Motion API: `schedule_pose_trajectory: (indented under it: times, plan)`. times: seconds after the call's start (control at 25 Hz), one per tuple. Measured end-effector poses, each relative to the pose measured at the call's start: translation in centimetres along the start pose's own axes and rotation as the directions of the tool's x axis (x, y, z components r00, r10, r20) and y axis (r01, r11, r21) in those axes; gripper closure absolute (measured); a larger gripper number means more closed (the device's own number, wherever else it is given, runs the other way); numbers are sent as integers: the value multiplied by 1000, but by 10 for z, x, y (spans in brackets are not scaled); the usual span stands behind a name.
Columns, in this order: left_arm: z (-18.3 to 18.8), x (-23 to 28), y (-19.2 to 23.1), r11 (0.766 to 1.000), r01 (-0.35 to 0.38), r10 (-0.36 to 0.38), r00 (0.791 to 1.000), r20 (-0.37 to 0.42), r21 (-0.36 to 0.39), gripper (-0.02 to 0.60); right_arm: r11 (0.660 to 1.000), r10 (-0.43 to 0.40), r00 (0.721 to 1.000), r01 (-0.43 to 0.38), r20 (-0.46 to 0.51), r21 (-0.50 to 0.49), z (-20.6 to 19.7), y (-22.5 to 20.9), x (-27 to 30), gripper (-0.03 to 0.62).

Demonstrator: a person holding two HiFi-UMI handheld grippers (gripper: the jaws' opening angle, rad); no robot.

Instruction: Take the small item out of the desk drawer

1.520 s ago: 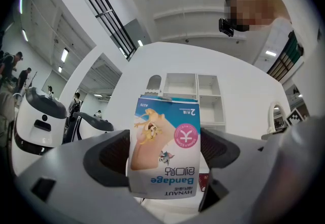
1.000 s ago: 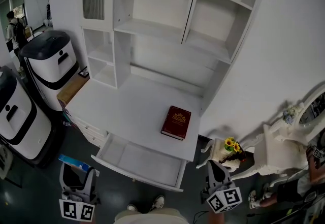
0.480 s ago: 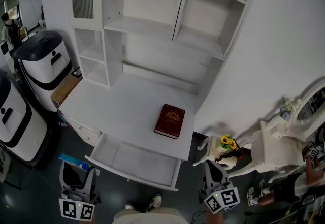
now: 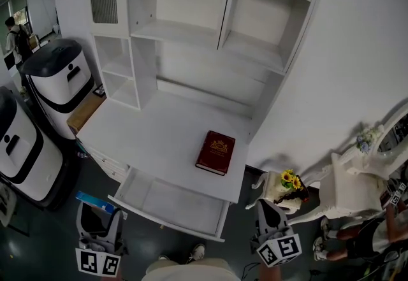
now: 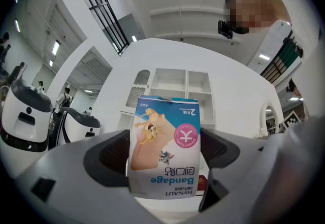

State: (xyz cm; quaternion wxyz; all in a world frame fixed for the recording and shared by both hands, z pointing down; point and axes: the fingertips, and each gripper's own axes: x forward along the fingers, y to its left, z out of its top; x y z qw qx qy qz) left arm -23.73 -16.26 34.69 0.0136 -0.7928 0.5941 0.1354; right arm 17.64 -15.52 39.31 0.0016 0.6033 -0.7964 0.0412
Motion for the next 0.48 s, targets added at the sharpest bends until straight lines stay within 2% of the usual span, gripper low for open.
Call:
schedule_pose_trajectory:
  times: [0.48]
  plan:
    - [0, 8, 0, 1000, -20, 20, 1000, 14, 5, 147, 999, 37, 999, -37, 12, -18, 5, -3, 19, 586]
